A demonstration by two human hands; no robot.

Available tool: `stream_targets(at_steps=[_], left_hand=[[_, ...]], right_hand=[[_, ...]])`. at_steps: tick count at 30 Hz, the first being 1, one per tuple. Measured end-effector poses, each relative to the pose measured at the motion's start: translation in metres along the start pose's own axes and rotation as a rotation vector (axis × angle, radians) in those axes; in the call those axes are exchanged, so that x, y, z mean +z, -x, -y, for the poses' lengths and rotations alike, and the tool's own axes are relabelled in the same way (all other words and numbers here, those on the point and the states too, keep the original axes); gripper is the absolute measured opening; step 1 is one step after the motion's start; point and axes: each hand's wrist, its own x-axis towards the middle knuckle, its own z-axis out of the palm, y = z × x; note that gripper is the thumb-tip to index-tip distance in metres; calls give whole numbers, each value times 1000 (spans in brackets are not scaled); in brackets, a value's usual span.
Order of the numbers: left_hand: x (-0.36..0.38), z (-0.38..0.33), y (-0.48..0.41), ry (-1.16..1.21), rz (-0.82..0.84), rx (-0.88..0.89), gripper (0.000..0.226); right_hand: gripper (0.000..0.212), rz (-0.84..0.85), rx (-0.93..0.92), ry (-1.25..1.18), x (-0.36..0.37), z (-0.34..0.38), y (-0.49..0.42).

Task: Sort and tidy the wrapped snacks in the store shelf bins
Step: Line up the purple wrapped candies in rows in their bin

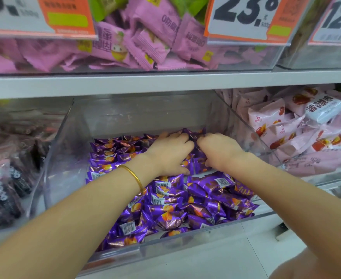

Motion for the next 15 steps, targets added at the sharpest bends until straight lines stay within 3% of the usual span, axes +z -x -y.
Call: stream_targets(at_steps=[4, 8, 12, 15], left_hand=[[-8, 8, 9, 68, 25, -16, 57], [-41, 29, 37, 163, 59, -113, 35], [-77, 46, 89, 199, 92, -156, 16], [-78, 46, 128, 236, 215, -167, 13]], right_hand=[[21, -129, -56, -50, -18, 4, 18], [12, -149, -193, -335, -37, 22, 40], [12, -18, -383, -591, -44, 60, 48], [18, 82, -478, -594, -37, 87, 41]])
